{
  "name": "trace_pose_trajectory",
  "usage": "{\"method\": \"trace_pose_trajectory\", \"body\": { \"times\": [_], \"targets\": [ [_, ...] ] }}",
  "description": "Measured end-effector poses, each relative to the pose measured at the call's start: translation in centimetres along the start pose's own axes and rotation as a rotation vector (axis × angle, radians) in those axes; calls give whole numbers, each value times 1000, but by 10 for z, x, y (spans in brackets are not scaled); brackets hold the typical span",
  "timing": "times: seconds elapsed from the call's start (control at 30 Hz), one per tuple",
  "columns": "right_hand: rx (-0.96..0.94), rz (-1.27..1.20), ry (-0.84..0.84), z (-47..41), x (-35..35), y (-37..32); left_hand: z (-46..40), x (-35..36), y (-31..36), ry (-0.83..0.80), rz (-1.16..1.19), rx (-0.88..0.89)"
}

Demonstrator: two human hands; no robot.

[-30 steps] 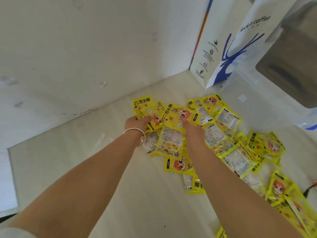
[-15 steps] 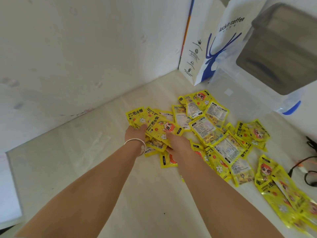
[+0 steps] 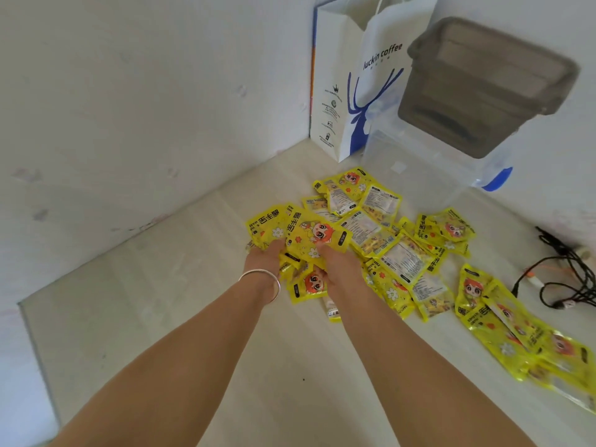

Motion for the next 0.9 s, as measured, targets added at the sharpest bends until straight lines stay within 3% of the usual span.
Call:
{"method": "trace_pose_trajectory", "body": {
  "times": [0.23, 0.5, 0.7, 0.9],
  "targets": [
    [-50, -88, -5, 7, -40, -1, 36, 26, -26, 9, 0, -52],
    [11, -265, -132, 16, -94, -2, 66, 74, -66, -238, 144, -230],
    [-22, -354, -161, 21, -134, -10, 88, 103, -78, -239, 134, -155],
    [-112, -275, -35, 33, -189, -10, 97, 122, -74, -139, -272, 3]
  ]
}}
Point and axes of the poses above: each hand's wrist, its own z-axis away from the middle knuckle, its own x-axis out of the palm, y = z × x, the point moved 7 cm from there along -z, towards the middle knuckle, and after that the axes turned 10 degrees about -x, right-handed, at the moved point
